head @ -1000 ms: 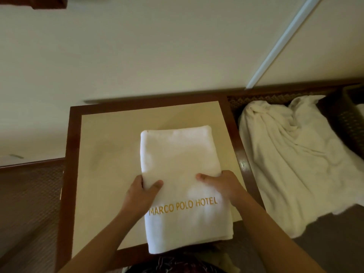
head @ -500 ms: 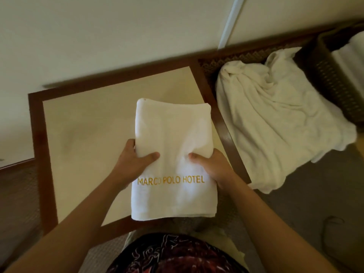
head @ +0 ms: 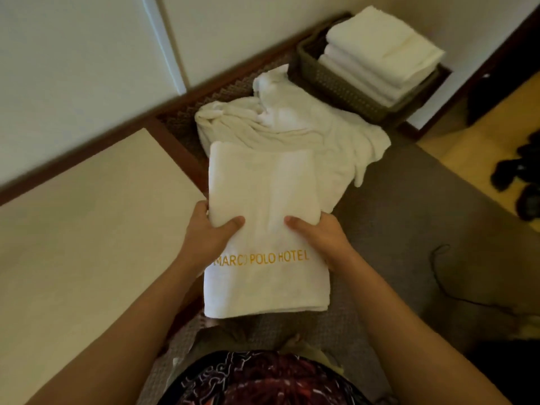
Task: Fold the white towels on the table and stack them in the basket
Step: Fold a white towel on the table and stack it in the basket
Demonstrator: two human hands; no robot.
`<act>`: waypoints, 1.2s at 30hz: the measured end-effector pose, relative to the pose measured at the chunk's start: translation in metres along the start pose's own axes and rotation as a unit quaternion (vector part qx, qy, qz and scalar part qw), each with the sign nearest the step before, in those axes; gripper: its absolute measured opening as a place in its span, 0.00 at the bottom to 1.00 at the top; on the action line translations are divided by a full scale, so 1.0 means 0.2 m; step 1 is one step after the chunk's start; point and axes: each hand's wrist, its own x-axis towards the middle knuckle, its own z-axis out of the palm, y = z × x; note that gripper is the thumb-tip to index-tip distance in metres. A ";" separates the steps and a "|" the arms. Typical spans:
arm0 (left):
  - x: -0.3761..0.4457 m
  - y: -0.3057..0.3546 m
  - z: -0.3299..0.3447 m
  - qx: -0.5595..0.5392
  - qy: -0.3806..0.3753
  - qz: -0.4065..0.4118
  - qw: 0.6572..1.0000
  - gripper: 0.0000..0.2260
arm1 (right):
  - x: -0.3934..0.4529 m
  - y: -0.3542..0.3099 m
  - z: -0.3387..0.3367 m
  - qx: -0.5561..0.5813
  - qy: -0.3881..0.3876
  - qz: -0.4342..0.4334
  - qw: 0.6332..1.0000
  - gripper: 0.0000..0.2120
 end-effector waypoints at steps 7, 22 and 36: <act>-0.12 0.36 0.72 0.024 -0.142 0.097 0.985 0.25 | -0.21 0.02 -0.79 0.076 0.143 -0.006 0.987 0.14; 0.13 0.82 1.64 0.069 -0.268 0.135 0.951 0.29 | 0.03 -0.05 -1.57 0.137 0.264 0.006 0.955 0.13; 0.87 1.41 2.19 0.030 -0.257 0.124 0.958 0.27 | 0.93 -0.58 -2.01 0.123 0.265 0.005 0.956 0.15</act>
